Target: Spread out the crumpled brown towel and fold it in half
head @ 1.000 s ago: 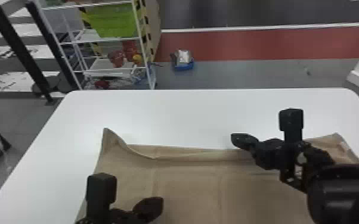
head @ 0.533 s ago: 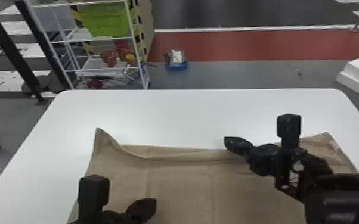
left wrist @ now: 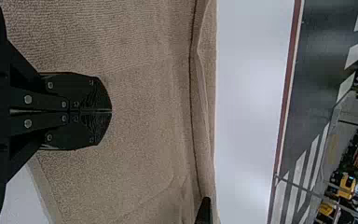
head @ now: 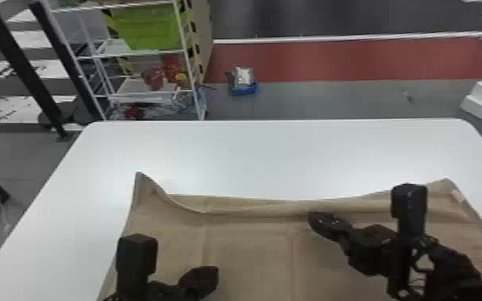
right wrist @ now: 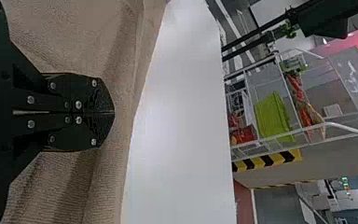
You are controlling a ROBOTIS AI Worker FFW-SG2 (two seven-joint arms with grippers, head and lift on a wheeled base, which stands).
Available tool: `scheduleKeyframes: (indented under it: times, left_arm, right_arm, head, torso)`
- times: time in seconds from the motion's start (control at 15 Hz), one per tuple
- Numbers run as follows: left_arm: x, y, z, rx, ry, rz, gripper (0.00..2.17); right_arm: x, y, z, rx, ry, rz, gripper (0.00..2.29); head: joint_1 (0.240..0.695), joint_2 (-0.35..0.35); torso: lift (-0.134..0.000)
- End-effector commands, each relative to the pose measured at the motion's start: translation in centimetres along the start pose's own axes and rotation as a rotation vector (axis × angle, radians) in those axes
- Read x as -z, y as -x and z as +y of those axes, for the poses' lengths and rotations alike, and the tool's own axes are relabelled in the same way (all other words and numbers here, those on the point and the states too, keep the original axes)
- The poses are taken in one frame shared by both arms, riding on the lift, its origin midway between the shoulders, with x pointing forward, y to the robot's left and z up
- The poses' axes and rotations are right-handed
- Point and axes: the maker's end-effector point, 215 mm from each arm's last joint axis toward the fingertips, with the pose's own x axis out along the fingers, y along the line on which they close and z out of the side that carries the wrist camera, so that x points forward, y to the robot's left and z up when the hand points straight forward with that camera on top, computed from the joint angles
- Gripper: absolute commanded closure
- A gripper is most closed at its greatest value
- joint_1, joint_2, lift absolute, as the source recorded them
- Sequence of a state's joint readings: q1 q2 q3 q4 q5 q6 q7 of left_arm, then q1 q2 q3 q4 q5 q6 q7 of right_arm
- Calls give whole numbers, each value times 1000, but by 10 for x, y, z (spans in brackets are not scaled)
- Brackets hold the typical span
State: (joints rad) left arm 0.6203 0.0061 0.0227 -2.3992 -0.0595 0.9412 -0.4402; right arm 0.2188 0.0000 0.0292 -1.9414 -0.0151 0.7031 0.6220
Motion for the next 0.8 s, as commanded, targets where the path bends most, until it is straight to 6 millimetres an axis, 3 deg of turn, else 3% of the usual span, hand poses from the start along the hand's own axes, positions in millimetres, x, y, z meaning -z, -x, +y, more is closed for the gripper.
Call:
scheduleKeyframes:
  times: [0.0,0.2,0.47,0.73]
  left_arm:
    - [-2,-1,-1,0,7,-5,2037]
    - [-1,-1,-3,3,5,-2,2037]
    - [3,2,-3,2,7,3,2037]
    - [3,3,-2,0,7,3,2037]
  right_arm:
    - [3,-3,-2,1,-4,3,1683]
    - [-7,-19,-11,2,9,1,1683]
    - [-3,-50,-17,-3,8,55,1683]
    - [-19,-65,-23,12,45,30,1683]
  head:
    - [695,115]
    - [695,115]
    - [695,115]
    - [695,132]
  torso:
    - [-124]
    - [-124]
    - [-124]
    - [-124]
